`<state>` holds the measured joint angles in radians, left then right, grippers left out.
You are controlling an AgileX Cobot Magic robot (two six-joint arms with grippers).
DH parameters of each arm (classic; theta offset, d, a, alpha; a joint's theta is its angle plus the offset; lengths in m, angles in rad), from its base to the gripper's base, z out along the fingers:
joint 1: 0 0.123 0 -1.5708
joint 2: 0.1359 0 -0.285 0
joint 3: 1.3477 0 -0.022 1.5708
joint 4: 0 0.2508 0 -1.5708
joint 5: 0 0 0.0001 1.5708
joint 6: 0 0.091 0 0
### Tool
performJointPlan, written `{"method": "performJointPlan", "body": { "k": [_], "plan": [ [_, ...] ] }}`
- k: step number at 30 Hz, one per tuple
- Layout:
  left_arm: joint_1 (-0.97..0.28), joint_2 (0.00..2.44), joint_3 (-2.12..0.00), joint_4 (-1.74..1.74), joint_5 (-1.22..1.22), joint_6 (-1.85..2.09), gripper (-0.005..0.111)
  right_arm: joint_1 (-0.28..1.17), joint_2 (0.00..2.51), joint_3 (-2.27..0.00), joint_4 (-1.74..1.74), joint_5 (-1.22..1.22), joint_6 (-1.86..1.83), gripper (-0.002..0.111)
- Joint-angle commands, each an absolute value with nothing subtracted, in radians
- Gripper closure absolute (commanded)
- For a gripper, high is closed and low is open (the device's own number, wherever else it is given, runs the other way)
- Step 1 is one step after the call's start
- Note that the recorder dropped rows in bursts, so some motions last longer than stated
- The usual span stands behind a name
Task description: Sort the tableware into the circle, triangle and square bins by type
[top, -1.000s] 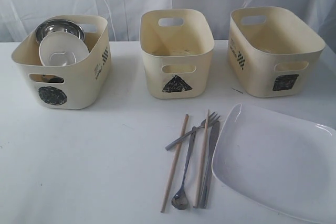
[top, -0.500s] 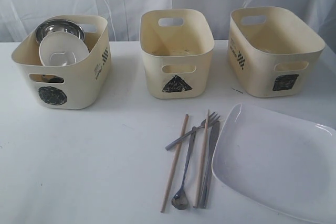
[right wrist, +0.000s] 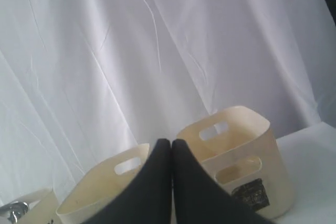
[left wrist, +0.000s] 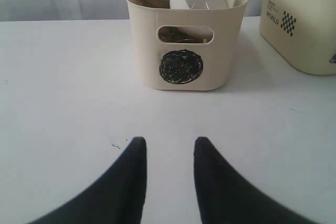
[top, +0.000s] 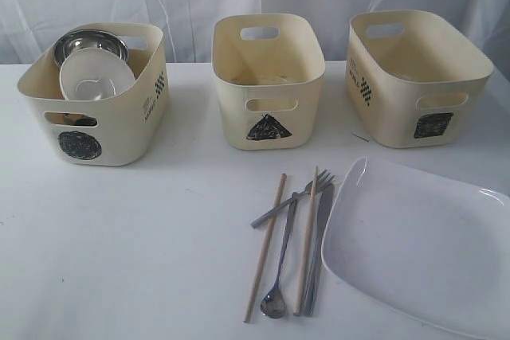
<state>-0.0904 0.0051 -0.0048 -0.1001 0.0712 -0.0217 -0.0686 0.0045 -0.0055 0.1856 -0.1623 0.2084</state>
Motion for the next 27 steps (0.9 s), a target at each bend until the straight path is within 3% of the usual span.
{"method": "performJointPlan", "body": {
  "k": [1,8,15,18,22,27],
  "plan": [
    [-0.093,0.0,0.0,-0.1,0.075,-0.023,0.07,-0.049,0.0,0.0,0.189,-0.213,0.213,0.108],
    [-0.093,0.0,0.0,-0.1,0.075,-0.023,0.07,-0.039,0.0,0.0,0.187,-0.172,0.336,0.108],
    [-0.093,0.0,0.0,-0.1,0.075,-0.023,0.07,-0.029,0.052,-0.203,0.186,0.25,0.214,0.108],
    [-0.093,0.0,0.0,-0.1,0.075,-0.023,0.07,-0.002,0.238,-0.431,0.199,0.527,-0.115,0.107],
    [-0.093,0.0,0.0,-0.1,0.075,-0.023,0.07,0.0,0.545,-0.692,0.253,0.792,-0.29,0.081],
    [-0.093,0.0,0.0,-0.1,0.075,-0.023,0.07,0.0,0.735,-0.786,0.253,0.802,-0.29,0.059]
  ]
}}
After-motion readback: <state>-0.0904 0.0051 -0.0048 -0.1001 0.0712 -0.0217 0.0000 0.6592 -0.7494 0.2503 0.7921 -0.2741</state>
